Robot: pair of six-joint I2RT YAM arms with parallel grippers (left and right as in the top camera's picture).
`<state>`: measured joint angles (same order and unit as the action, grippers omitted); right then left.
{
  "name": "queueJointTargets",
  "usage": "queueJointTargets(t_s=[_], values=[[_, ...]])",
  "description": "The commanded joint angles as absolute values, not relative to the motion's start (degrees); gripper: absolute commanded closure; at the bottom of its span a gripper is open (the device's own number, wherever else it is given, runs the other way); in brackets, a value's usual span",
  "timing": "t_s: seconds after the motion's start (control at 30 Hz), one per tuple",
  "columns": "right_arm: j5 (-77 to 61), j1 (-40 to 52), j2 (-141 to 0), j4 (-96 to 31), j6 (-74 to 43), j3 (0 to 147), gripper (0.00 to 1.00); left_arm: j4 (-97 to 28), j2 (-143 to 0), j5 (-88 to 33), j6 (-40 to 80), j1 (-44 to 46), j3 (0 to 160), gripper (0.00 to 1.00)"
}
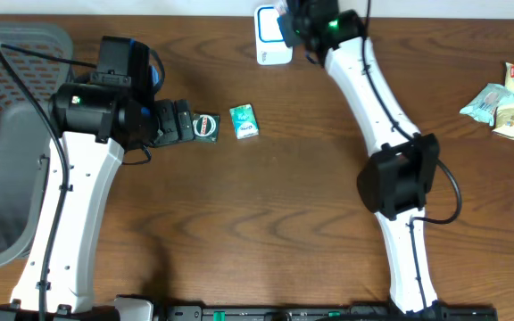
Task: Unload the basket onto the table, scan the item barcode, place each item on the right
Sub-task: 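Lift the orange tissue pack up in front of the white scanner, then carry the orange tissue pack to the right edge and release it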
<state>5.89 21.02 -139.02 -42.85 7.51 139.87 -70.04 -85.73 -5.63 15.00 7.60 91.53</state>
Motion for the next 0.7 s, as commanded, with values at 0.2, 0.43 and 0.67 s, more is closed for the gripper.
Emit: queueJointTargets(t_s=[0.2, 0.43, 0.67], values=[[14.5, 24.1, -144.2, -21.8, 38.3, 136.4, 0.99, -70.1, -85.7, -5.3, 14.9, 7.5, 91.7, 0.02], [17.6, 24.5, -147.2, -21.3, 49.4, 136.4, 0.99, -70.1, -85.7, -5.3, 14.9, 7.5, 91.7, 0.02], [21.1, 24.3, -147.6, -20.7, 49.4, 136.4, 0.99, -70.1, -85.7, -5.3, 14.9, 7.5, 91.7, 0.02]])
